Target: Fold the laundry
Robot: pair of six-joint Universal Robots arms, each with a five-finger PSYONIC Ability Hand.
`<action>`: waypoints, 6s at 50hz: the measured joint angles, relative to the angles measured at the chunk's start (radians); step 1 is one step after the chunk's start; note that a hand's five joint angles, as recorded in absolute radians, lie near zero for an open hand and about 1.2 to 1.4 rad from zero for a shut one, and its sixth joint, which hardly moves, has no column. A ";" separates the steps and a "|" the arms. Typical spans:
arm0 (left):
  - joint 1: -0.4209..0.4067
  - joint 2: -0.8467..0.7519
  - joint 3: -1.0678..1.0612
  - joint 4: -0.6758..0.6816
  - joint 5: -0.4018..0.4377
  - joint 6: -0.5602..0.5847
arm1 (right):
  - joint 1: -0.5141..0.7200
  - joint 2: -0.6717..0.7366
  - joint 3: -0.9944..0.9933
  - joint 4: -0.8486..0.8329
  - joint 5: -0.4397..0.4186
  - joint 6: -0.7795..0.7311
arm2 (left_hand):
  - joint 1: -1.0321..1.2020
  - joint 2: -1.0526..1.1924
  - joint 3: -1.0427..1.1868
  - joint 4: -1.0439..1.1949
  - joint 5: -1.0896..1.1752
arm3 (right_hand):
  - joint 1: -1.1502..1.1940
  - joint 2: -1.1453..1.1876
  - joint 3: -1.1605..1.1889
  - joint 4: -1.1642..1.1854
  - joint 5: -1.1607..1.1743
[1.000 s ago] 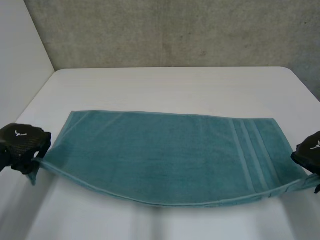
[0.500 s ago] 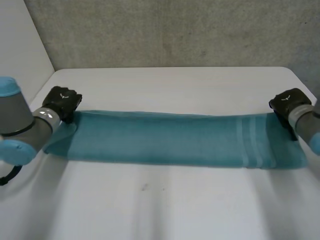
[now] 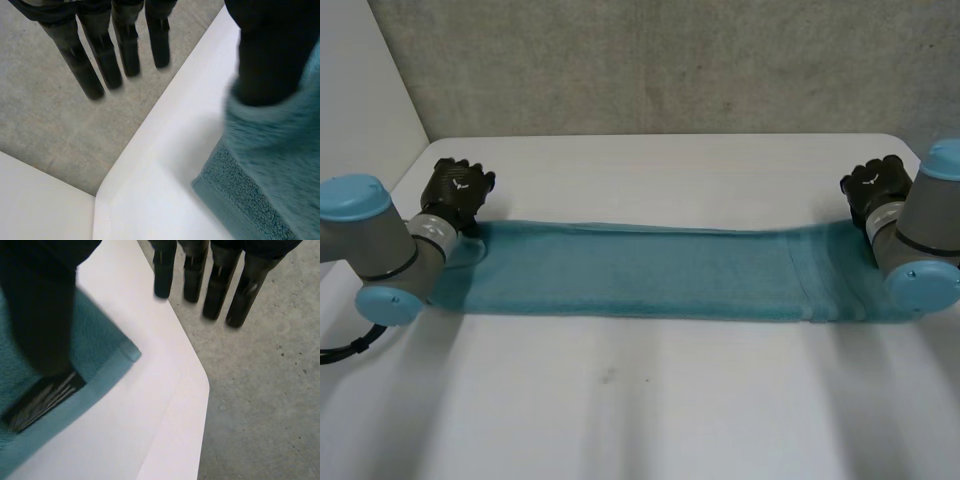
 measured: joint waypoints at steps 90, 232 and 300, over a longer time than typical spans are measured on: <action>0.126 0.276 -0.294 -0.154 0.299 -0.129 | 0.013 -0.368 0.390 -0.008 -0.099 0.183 | -0.149 -0.186 -0.179 -0.187 -0.190 | -0.070 -0.113 -0.121 -0.119 -0.125; 0.167 1.042 -0.776 0.015 0.135 -0.083 | -0.033 -0.155 -0.003 0.460 -0.371 0.312 | 0.767 0.795 0.782 0.784 0.740 | 0.131 0.129 0.129 0.113 0.103; 0.207 1.127 -0.795 0.061 0.135 -0.277 | 0.079 -0.175 -0.164 0.514 -0.495 0.364 | 0.767 0.796 0.783 0.784 0.740 | 0.696 0.840 0.843 0.839 0.791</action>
